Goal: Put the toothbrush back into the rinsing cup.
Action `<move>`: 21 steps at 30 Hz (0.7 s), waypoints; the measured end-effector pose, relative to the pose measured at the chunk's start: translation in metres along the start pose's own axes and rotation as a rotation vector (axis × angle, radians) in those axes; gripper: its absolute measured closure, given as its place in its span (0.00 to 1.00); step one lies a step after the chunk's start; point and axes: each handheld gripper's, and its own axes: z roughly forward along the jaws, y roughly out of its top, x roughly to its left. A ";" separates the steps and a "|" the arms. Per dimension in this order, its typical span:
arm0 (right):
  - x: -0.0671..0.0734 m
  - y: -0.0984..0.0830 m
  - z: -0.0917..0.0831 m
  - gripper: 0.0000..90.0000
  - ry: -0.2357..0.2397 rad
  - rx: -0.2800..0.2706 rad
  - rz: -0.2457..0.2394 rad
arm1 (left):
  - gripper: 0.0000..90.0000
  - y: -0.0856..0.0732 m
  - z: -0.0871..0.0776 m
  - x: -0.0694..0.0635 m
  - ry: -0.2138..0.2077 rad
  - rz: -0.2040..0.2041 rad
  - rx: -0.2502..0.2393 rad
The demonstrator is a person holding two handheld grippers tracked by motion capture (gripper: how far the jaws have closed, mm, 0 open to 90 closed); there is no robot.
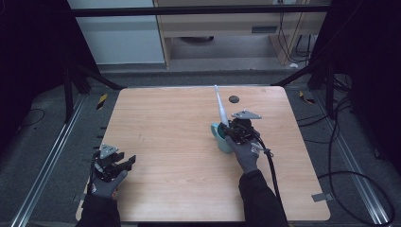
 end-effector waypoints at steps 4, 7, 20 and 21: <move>0.000 0.000 -0.001 0.73 -0.001 0.020 -0.005 | 0.52 0.000 0.000 0.000 0.000 0.000 0.000; -0.001 0.001 -0.004 0.71 0.001 0.018 0.000 | 0.52 0.000 0.000 0.000 0.001 0.000 0.002; -0.005 0.006 -0.061 0.32 0.023 -0.135 -0.008 | 0.50 0.000 0.000 -0.001 0.005 -0.001 0.000; -0.006 0.004 -0.067 0.29 0.025 -0.144 -0.006 | 0.50 -0.001 0.000 -0.001 0.004 -0.002 -0.001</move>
